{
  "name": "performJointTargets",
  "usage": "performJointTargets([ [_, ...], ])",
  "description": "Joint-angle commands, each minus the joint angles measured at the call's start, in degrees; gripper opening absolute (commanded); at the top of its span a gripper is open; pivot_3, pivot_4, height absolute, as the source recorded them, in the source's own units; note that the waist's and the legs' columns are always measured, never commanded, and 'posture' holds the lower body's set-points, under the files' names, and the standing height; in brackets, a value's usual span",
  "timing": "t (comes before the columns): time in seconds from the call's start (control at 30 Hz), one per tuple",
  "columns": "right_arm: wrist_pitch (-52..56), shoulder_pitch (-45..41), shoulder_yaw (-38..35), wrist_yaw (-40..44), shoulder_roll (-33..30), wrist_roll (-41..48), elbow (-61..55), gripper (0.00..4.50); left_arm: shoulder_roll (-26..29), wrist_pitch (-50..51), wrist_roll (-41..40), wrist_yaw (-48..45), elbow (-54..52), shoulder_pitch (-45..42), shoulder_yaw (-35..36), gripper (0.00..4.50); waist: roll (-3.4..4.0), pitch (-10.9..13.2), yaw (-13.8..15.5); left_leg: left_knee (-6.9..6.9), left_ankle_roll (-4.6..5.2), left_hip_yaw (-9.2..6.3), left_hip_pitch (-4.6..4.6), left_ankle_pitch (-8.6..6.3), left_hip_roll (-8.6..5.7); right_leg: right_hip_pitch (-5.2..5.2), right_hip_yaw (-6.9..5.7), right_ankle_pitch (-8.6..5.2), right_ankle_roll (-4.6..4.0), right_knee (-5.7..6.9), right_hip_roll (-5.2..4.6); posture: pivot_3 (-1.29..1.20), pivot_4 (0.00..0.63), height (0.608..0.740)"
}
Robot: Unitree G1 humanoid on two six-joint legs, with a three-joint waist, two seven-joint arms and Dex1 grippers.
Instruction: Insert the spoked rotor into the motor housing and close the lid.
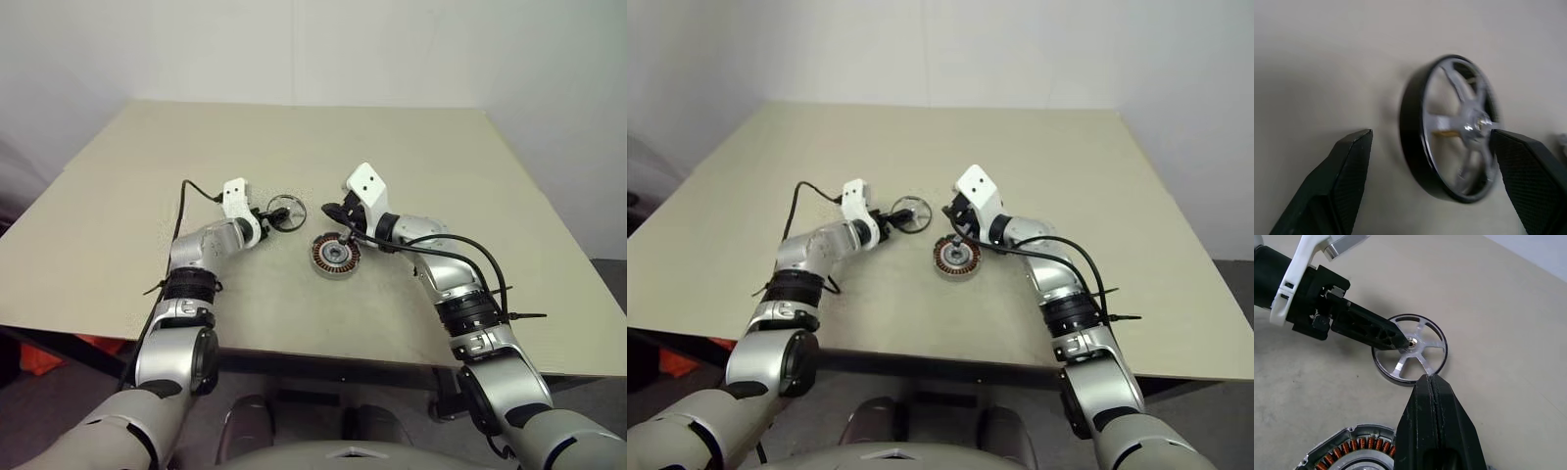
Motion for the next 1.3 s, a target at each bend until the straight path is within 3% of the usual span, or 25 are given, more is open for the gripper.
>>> performJointTargets([
  [0.03, -0.90, -0.98, -0.79, -0.22, -0.28, 0.70, -2.35, 0.00, -0.96, 2.54, -4.01, -1.00, -3.01, -2.49, 1.92, 4.09, -0.01, 0.01, 0.01, 0.00, 0.01, 0.00, -0.01, 0.00, 0.00, 0.00, 0.00, 0.00, 0.00, -0.01, 0.00, 0.00, 0.000, 0.740],
  [0.53, -1.48, -0.73, -0.71, -0.57, -0.41, 0.54, -2.25, 0.00, -1.59, 0.89, -6.73, -0.31, -4.69, -1.82, 4.18, 4.09, -0.05, 0.04, 0.00, 0.00, 0.03, 0.00, -0.05, -0.02, 0.00, 0.00, -0.01, 0.00, 0.00, -0.10, 0.00, 0.00, 0.000, 0.740],
  [0.8, -1.66, -1.00, -0.77, -0.74, -0.43, 0.46, -2.03, 0.00, -1.53, 1.16, -6.15, 1.82, -3.09, -1.64, 4.52, 1.51, -0.06, 0.04, -0.01, 0.00, 0.04, -0.01, -0.06, -0.03, 0.00, 0.00, -0.01, 0.00, 0.00, -0.14, 0.00, 0.00, 0.000, 0.740],
  [1.3, -2.42, -1.45, -1.05, -1.68, -0.85, -0.30, -0.66, 0.00, -1.12, 0.74, -7.91, 1.70, -4.45, -1.14, 5.75, 1.51, -0.07, 0.06, -0.02, -0.02, 0.05, -0.01, -0.08, -0.03, 0.00, 0.00, -0.02, 0.00, 0.00, -0.18, 0.00, 0.00, 0.000, 0.740],
])
